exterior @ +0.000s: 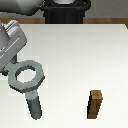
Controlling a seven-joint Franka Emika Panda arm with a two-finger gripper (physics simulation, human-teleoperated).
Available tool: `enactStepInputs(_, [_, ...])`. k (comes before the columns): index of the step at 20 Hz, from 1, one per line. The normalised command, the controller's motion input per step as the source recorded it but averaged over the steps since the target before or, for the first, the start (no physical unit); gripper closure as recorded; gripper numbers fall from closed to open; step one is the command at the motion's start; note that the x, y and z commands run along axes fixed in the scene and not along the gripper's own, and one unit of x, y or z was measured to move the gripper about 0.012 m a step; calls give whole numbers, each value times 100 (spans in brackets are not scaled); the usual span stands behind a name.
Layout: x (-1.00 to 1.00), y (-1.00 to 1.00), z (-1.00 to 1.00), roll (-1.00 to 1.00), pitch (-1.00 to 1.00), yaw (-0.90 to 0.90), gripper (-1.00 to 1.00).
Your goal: Put the loop with the handle onto the peg.
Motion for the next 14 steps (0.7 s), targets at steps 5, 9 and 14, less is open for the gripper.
enactStepInputs(5, [40,0,0,0,0,0,100])
enactStepInputs(9, [0,25,0,0,0,0,100])
enactStepInputs(14, [40,0,0,0,0,0,100])
